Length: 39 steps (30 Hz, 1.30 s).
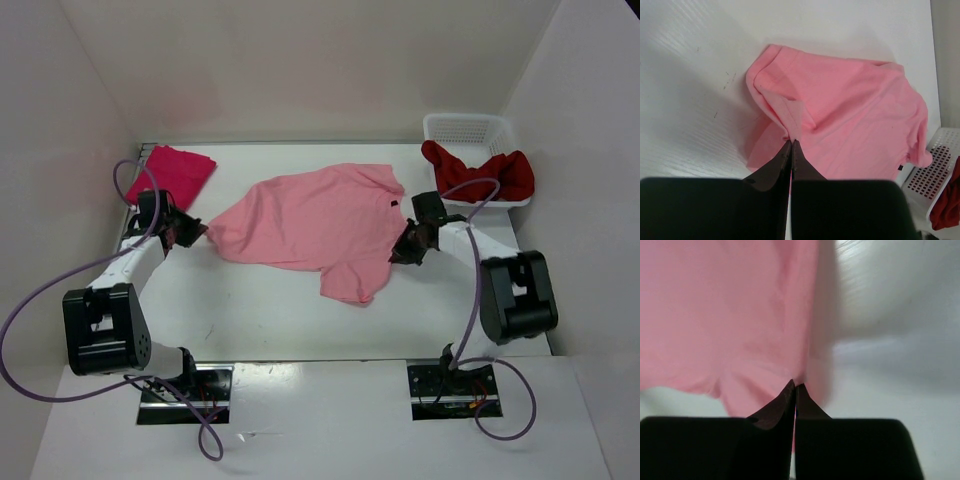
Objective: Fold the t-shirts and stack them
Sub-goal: Flatten out the tshirt
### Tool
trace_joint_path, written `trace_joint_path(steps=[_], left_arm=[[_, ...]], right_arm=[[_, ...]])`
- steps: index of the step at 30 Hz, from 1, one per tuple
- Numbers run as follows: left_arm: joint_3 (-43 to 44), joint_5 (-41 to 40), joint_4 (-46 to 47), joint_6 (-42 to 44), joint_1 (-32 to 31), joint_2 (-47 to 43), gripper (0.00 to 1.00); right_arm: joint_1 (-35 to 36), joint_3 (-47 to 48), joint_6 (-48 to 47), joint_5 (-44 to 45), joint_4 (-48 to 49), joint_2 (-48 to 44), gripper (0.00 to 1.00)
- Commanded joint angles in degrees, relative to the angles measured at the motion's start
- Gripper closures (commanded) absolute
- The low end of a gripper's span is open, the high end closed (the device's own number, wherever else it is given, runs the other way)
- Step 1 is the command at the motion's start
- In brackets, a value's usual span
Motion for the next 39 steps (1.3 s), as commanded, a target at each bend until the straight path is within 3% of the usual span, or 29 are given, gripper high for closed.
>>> trace_joint_path(steps=[1, 6, 8, 14, 18, 23, 25, 28, 31, 35, 39], left_arm=[[2.2, 0.7, 2.4, 1.9, 0.2, 0.2, 1.00], [4.8, 0.7, 2.4, 1.9, 0.2, 2.5, 1.00], [5.3, 0.2, 2.4, 1.9, 0.2, 3.3, 1.00], [9.0, 0.2, 1.9, 2.5, 0.2, 5.2, 1.00], [10.2, -0.4, 1.9, 2.5, 0.2, 5.7, 1.00], [11.9, -1.5, 1.4, 2.5, 1.2, 5.7, 1.00], [12.8, -2.2, 1.9, 2.5, 1.2, 5.7, 1.00], [14.5, -2.7, 1.9, 2.5, 1.2, 6.8, 1.00], [15.1, -4.3, 1.9, 3.8, 1.2, 7.4, 1.00], [15.2, -4.3, 1.9, 3.8, 1.2, 8.5, 1.00], [14.7, -4.3, 2.4, 4.4, 1.2, 10.0, 1.00]], right_arm=[[0.8, 7.3, -3.8, 1.8, -9.2, -14.2, 1.00], [0.8, 11.4, -5.6, -0.8, -24.0, -20.9, 1.00], [0.8, 9.8, -4.5, -4.6, -24.0, -22.1, 1.00], [0.8, 4.7, -3.1, -5.6, -18.1, -19.9, 1.00], [3.6, 11.4, -3.7, -6.4, -21.3, -21.6, 1.00], [4.1, 24.8, -6.9, -12.1, -32.2, -24.8, 1.00], [4.1, 22.9, -8.5, -10.9, -32.8, -24.8, 1.00], [3.0, 7.7, -8.5, -11.8, -23.3, -22.5, 1.00], [1.6, -0.7, -4.6, -10.4, -12.1, -18.5, 1.00], [1.6, -0.9, -3.2, -4.8, -5.7, -8.5, 1.00], [1.6, 5.3, -3.2, -1.7, -0.9, 2.0, 1.00]])
